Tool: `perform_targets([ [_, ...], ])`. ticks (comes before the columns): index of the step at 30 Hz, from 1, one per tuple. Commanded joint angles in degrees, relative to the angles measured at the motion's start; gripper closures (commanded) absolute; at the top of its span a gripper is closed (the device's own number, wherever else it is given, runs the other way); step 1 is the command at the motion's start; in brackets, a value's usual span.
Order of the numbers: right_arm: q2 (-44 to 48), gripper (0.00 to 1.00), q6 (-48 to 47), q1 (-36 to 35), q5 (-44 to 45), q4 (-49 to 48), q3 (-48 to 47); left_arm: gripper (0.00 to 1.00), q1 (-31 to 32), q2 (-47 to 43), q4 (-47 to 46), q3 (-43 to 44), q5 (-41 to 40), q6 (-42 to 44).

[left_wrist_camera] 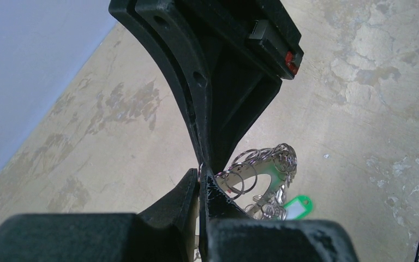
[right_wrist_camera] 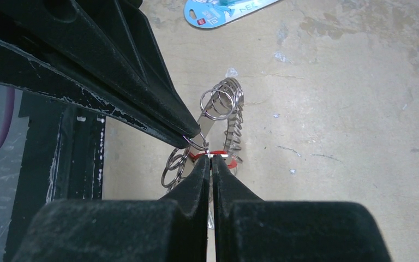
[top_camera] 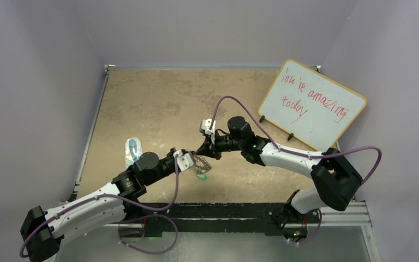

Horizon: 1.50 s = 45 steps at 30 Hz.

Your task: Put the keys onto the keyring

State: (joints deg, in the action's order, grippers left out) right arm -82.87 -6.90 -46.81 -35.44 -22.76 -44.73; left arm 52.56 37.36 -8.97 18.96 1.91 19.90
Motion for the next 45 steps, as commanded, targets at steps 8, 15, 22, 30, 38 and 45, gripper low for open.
perform_targets([
  [8, 4.2, 0.53, 4.3, 5.6, 2.9, -3.4, 3.4, 1.00, -0.1, 2.9, -13.9, -1.3, -0.2, -2.9],
  [15, 8.3, 0.26, 5.9, 8.3, 12.3, -3.1, 6.0, 1.00, -0.1, 14.3, -26.7, 0.3, -1.2, -4.6],
  [22, 11.9, 0.11, 6.5, 9.8, 20.2, -3.6, 8.7, 1.00, -0.5, 29.2, -37.8, 4.4, -3.5, -7.7],
  [30, 12.7, 0.05, 9.3, 13.9, 21.5, -6.2, 10.5, 0.89, -8.4, 38.6, -46.9, 7.3, 3.0, -16.5],
  [38, 15.5, 0.01, 12.8, 19.5, 21.9, -10.2, 15.2, 0.30, -16.4, 36.7, -55.2, 2.6, -1.3, -23.3],
  [45, 18.0, 0.01, 16.7, 28.2, 25.4, -13.6, 20.8, 0.16, -25.0, 23.4, -49.0, -7.3, -15.7, -25.3],
])
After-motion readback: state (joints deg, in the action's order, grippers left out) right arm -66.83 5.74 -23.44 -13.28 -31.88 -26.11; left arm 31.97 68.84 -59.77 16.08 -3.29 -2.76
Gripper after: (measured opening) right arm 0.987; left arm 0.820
